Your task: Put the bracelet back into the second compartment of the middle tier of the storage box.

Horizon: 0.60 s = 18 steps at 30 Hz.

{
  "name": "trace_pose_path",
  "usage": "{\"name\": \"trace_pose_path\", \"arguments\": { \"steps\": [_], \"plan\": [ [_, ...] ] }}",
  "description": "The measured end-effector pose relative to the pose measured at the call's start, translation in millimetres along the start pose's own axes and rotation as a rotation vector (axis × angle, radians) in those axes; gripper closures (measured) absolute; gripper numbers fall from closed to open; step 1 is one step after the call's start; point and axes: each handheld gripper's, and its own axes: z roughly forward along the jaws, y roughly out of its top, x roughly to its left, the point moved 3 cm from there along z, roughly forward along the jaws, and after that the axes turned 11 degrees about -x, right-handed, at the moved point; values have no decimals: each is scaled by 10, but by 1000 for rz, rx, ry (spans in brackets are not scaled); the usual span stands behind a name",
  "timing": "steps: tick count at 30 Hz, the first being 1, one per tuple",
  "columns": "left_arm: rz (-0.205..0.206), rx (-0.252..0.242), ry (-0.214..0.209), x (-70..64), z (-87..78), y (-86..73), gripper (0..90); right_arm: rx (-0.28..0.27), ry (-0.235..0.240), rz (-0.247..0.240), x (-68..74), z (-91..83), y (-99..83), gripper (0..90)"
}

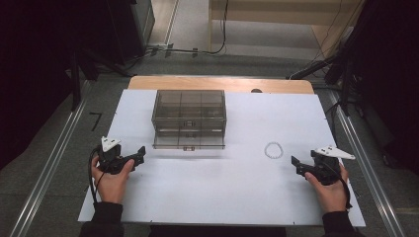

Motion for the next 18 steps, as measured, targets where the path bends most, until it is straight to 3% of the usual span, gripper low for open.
{"name": "trace_pose_path", "arguments": {
  "steps": [18],
  "plan": [
    [3, 4, -2, -7, 11, -7, 57, 14, 13, -20, 113, 149, 55, 197]
  ]
}}
